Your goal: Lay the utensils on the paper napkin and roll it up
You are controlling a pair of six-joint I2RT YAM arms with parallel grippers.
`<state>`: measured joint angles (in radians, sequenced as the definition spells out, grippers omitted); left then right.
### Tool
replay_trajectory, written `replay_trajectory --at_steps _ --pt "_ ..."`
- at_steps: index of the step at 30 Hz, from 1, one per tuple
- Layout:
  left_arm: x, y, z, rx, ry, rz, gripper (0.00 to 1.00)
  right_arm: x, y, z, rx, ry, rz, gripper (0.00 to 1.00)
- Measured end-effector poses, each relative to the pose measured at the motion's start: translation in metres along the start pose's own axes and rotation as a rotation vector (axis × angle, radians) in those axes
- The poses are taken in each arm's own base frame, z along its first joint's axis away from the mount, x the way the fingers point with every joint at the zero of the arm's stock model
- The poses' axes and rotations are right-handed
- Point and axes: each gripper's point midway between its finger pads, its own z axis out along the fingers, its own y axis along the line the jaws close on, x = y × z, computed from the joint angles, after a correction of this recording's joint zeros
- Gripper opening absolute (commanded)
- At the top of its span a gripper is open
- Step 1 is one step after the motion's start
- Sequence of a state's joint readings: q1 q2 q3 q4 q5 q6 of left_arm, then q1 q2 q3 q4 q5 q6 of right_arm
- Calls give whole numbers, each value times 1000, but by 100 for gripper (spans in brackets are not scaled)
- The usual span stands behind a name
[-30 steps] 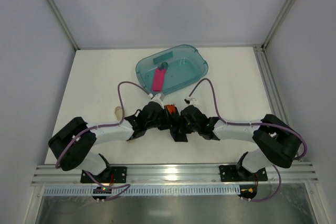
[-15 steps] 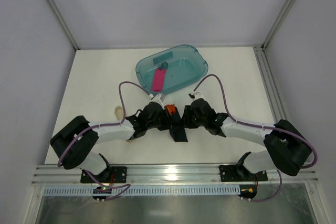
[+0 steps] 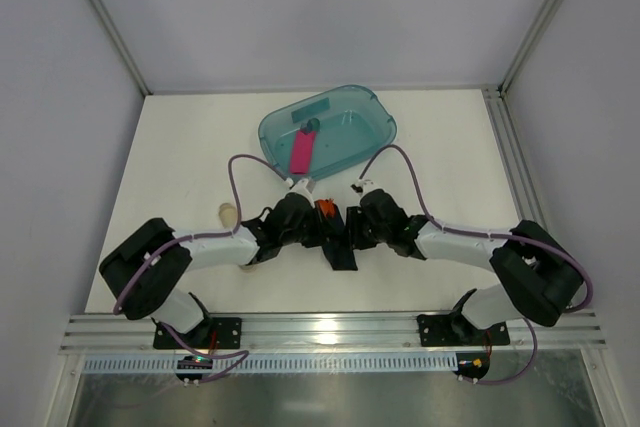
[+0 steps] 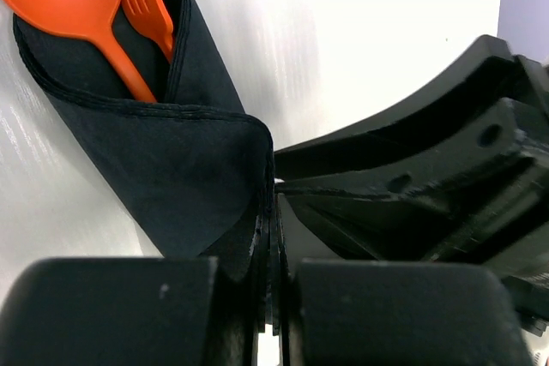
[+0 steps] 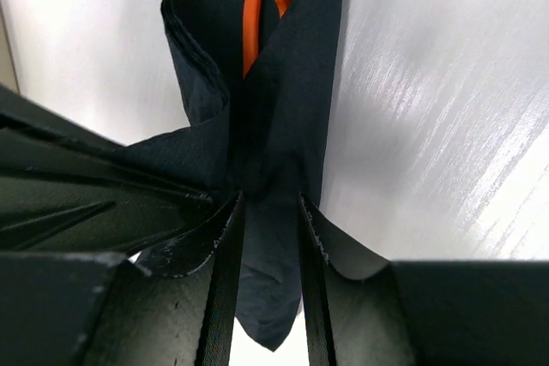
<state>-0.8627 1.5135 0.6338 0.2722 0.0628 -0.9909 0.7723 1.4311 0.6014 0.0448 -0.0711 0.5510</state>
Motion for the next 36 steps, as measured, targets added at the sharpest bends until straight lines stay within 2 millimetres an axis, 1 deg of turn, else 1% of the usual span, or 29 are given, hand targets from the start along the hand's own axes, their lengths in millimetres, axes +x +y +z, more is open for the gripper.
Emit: replay_trajectory --at_steps 6,9,11,12,15,16,17,21,24,26,28,34,36 --pt "1 2 1 -4 4 0 0 -11 1 -16 6 -39 -32 33" --pt "1 2 1 -5 5 0 0 -9 -6 -18 33 -31 -33 39" --pt "2 2 1 -6 5 0 0 -7 -11 -18 47 -23 -34 41" --pt "2 2 1 -6 5 0 0 -7 -11 -17 48 -21 -34 40" --pt "2 2 1 -5 5 0 0 -5 -13 -16 49 -14 -33 34" --pt "2 2 1 -5 5 0 0 -3 -13 -15 46 -12 -33 29" --pt "2 2 1 -4 6 0 0 -2 -13 -14 41 -10 -34 28" --pt "0 -1 2 5 2 0 0 4 -13 -9 25 5 -33 29" --pt "-1 -3 3 16 1 0 0 5 -12 -8 18 6 -32 32" --pt "0 -3 5 17 2 -1 0 5 -12 -7 16 3 -32 36" --pt "1 -2 6 14 7 -3 0 6 -13 -5 18 7 -32 38" --pt "3 0 7 10 15 -4 0 9 -16 -5 28 10 -31 38" --pt "3 0 7 11 14 -4 0 9 -17 -5 28 10 -30 35"
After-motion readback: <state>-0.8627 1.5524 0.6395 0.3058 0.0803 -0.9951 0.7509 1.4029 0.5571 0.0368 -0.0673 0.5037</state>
